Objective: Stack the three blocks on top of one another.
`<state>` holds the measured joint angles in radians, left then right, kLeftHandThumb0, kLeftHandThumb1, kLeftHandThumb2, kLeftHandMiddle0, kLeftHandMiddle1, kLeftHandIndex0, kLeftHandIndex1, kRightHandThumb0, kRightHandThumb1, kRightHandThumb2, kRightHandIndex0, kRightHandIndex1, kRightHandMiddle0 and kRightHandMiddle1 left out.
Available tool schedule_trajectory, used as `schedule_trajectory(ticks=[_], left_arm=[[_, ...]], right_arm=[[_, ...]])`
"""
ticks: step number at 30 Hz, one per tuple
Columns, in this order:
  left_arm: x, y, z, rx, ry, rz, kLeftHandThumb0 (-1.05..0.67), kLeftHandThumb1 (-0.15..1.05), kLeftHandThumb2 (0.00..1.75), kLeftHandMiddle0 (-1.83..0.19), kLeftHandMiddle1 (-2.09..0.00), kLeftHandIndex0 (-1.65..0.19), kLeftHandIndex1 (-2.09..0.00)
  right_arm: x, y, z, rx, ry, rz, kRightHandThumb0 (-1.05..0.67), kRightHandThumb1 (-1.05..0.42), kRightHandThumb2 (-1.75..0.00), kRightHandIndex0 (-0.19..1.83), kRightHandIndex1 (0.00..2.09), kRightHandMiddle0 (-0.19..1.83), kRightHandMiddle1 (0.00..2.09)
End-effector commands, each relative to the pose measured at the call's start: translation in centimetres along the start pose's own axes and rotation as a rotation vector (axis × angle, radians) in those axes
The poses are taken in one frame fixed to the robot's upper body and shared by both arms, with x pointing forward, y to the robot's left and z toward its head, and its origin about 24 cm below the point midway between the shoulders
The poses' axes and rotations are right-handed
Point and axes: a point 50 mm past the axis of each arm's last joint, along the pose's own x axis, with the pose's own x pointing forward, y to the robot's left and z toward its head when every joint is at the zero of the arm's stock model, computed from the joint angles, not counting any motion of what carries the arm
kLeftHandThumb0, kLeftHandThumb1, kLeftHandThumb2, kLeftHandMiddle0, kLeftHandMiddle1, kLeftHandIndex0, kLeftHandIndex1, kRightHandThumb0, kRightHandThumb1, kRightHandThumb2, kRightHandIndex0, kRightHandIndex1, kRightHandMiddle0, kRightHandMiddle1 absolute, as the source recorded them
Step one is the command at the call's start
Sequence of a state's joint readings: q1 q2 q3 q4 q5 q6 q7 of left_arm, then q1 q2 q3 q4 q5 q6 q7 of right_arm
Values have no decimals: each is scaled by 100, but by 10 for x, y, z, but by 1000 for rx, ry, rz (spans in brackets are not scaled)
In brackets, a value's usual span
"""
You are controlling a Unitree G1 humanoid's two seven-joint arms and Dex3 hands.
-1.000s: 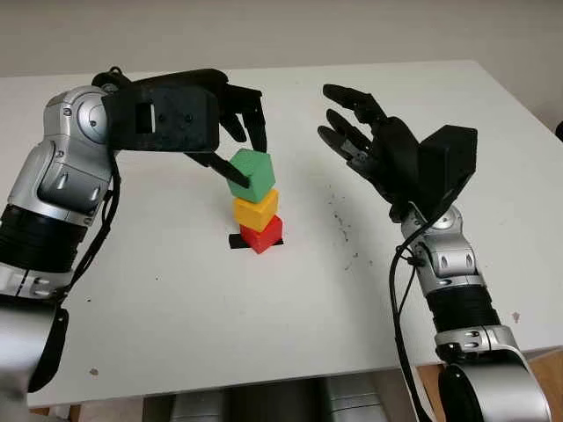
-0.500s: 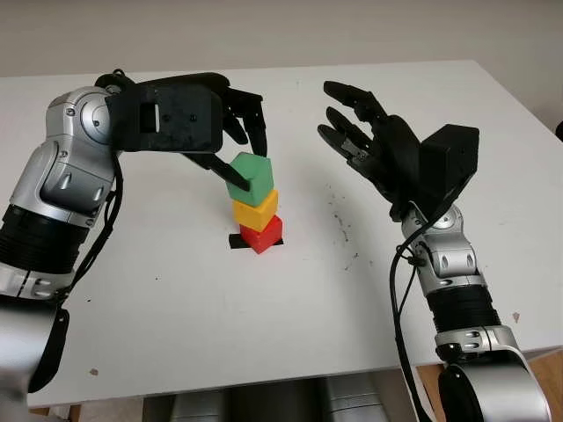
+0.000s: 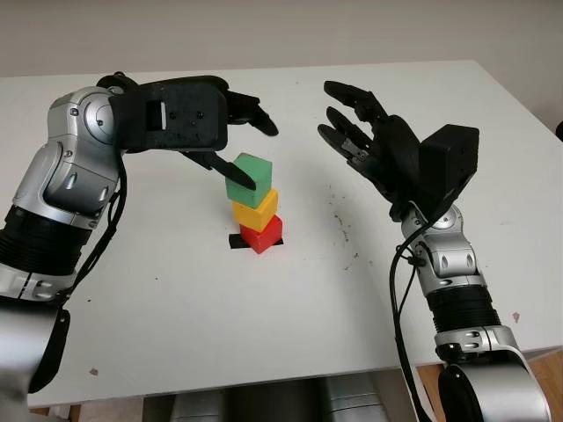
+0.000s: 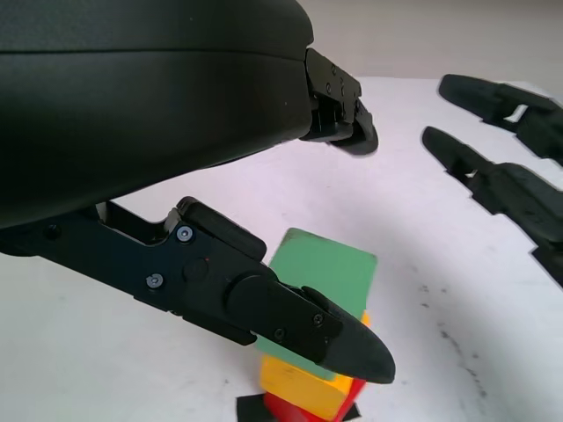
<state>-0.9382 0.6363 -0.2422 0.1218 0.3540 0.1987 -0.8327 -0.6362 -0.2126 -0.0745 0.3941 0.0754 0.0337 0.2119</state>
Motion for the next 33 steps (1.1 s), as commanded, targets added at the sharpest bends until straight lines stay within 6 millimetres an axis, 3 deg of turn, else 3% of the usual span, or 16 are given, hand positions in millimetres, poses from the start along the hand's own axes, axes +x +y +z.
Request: schedule_trajectory(ticks=[1,5,13,15,19,21,23,28,33], left_arm=[[-4,6,2,2,-26,21,-84,91,6,5,-2,4,-3],[-7,7,5,13,-50,7,-91,94,6,17,-1,17,-1],[-24,16,9,-105,-120,-10,-96,96,6,19,0,19,0],[-30,21,7,-159,-139,30,-100,103,12,19,0,19,0],[-39,25,-2,-267,-156,185,-103,105,34,19,0,19,0],[-44,22,-4,-282,-152,276,-97,105,58,19,0,19,0],[-45,19,-10,-356,-183,357,-91,105,66,19,0,19,0],[-44,3,-31,-635,-242,564,-85,105,58,19,0,19,0],[-42,-19,-50,-793,-256,681,-80,105,56,19,0,19,0]], right_arm=[[1,-1,3,2,-17,-5,-61,-104,-5,21,6,-1,65],[1,-1,3,-7,-24,-4,-61,-104,-5,21,6,-1,65],[3,-1,3,-3,-24,-7,-59,-104,-5,21,6,-1,64],[3,-1,3,0,-24,-6,-58,-104,-5,21,6,-1,65],[4,-2,2,-8,-27,-4,-61,-105,-6,21,6,-2,65],[4,-2,2,-12,-34,-6,-61,-105,-9,22,6,-1,68],[5,-2,1,1,-40,-9,-60,-105,-13,22,6,-3,73],[7,-1,1,33,-57,18,-56,-105,-38,16,3,-17,73],[9,-1,-2,80,-44,38,-62,-105,-55,3,0,-19,41]])
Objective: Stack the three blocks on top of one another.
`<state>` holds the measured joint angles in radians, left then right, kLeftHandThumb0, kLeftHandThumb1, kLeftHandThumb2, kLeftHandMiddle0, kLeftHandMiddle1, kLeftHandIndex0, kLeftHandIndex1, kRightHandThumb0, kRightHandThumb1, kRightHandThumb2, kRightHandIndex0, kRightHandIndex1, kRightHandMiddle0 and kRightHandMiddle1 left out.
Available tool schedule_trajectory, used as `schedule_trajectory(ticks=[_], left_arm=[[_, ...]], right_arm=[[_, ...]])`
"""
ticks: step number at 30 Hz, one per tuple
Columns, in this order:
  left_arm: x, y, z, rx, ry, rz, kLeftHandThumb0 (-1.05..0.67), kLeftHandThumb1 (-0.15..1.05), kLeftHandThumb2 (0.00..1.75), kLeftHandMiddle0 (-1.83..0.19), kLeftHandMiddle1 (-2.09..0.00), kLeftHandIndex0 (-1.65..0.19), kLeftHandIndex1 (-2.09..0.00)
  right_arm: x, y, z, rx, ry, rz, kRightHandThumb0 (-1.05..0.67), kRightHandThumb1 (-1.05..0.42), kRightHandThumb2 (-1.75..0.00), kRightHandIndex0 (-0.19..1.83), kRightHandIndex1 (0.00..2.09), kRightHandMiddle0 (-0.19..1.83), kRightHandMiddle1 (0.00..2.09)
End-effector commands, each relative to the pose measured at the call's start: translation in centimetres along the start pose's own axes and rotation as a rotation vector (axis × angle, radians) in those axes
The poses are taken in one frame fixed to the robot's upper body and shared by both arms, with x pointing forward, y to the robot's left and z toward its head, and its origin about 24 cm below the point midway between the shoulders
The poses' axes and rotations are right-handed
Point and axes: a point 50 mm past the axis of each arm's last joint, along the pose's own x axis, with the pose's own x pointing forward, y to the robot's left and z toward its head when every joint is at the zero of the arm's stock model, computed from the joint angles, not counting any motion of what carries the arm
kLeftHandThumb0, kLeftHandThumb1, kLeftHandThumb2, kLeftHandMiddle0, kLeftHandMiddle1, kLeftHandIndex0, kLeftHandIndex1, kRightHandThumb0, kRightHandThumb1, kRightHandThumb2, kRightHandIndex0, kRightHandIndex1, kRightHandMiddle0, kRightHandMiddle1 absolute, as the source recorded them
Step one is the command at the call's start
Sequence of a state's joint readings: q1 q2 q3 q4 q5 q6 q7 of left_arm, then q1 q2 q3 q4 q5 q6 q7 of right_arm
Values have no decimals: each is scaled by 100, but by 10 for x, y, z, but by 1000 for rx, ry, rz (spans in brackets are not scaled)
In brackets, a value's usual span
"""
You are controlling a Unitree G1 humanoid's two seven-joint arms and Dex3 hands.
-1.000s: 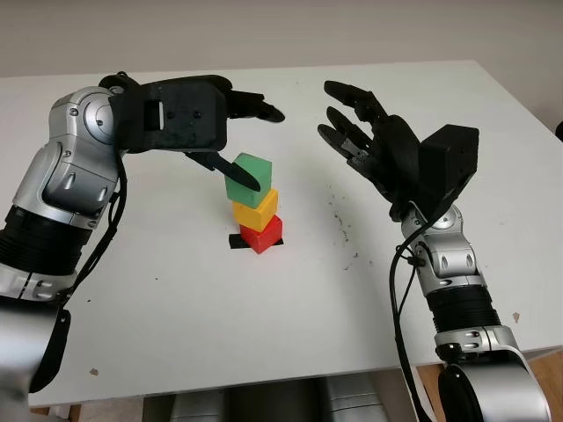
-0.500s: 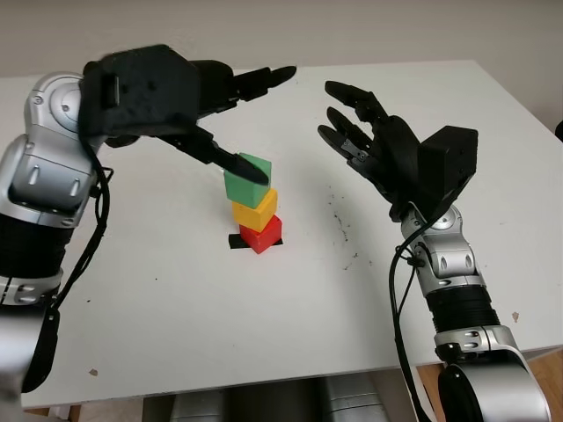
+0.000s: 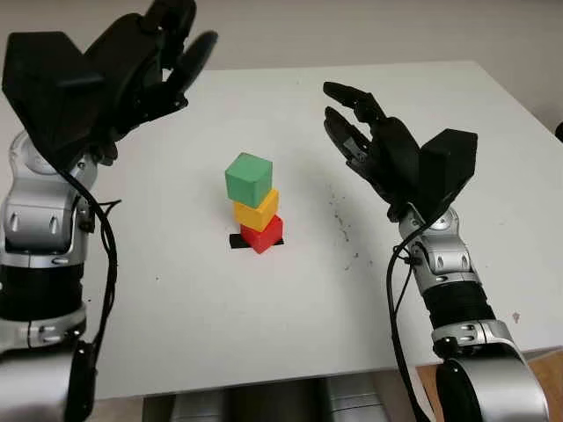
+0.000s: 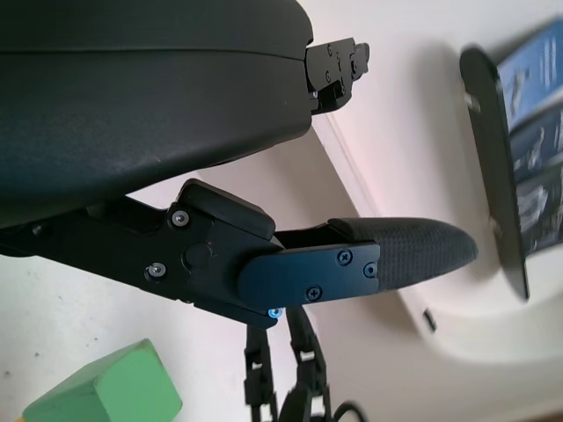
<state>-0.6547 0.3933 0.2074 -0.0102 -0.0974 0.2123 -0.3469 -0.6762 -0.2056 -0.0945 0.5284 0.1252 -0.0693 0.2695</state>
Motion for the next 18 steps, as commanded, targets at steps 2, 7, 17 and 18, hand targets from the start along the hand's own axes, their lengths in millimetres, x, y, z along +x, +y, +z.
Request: schedule_trajectory(ticks=[2,7,17,18], left_arm=[[-8,1,-15,-30,19,52,-80,105,57,19,0,19,0],[-21,-6,-41,-104,59,112,-80,105,61,19,0,19,0],[-54,-39,-92,-247,89,268,-80,105,69,19,0,19,0],[-56,-41,-95,-248,98,272,-80,105,69,19,0,19,0]], right_arm=[[4,0,5,24,-9,19,-64,-105,-58,-2,0,-19,31],[4,3,-1,45,16,32,-66,-105,-64,-17,0,-19,4],[-4,8,-12,111,34,-33,-67,-105,-68,-19,0,-19,0],[-5,8,-13,115,37,-36,-67,-105,-68,-19,0,-19,0]])
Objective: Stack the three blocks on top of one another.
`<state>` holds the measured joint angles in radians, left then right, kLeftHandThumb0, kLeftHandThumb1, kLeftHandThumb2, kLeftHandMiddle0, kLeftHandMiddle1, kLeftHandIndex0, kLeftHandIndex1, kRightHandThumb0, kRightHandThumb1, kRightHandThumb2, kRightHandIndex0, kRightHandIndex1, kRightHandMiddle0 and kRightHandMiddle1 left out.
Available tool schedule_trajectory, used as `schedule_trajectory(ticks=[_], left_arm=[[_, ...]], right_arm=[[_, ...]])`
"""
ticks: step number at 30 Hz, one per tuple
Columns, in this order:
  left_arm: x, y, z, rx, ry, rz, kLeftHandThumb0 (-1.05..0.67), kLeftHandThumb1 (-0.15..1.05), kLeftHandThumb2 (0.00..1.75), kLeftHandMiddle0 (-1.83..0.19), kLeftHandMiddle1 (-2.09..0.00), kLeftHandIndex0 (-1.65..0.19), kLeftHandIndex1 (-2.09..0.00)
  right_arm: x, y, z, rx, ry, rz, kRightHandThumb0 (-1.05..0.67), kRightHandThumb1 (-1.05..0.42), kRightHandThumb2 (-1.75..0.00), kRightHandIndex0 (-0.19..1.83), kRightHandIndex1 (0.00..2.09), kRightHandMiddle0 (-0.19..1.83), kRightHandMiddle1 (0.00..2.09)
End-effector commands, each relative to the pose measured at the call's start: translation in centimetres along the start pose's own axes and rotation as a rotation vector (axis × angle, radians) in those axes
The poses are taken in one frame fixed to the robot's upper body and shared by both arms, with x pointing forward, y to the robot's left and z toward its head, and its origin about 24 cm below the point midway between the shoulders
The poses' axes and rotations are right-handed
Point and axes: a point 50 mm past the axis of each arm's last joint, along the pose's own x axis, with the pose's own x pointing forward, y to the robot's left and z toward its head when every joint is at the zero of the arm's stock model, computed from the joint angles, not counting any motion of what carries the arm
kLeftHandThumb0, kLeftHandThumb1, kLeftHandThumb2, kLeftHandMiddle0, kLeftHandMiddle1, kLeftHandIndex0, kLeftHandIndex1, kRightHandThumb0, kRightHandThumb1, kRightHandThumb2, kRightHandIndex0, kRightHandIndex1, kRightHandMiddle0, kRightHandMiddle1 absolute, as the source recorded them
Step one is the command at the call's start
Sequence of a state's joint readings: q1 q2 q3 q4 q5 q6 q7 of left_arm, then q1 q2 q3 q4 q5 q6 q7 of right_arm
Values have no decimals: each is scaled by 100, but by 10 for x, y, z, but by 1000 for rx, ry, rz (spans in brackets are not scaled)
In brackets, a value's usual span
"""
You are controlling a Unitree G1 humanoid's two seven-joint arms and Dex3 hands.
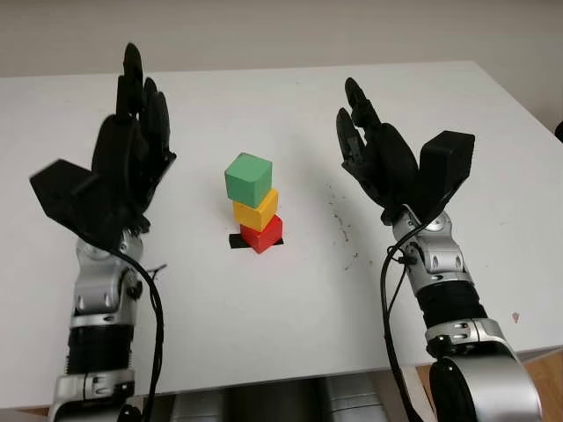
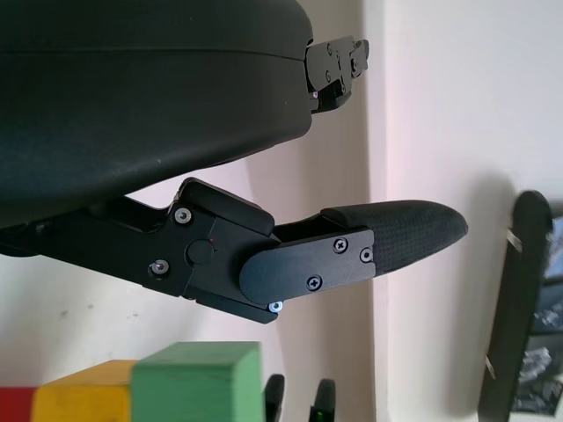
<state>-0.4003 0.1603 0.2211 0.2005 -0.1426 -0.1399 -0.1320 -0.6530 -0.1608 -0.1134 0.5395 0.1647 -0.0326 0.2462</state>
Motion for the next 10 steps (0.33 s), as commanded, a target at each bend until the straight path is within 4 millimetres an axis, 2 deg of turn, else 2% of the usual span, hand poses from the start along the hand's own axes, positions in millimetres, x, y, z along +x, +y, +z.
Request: schedule_trajectory(ticks=[1,6,10], left_arm=[[-5,0,-6,0,9,13,-80,105,71,19,0,19,0],[-15,-2,-21,-25,48,45,-80,105,75,19,0,19,0],[-18,-3,-24,-31,52,55,-79,105,76,19,0,19,0]], right_arm=[[-2,1,1,17,-13,-7,-68,-105,-67,-19,0,-19,0],[-4,2,-1,24,-10,-9,-68,-105,-66,-19,0,-19,0],[-5,3,-3,28,-11,-10,-67,-105,-66,-19,0,-19,0]])
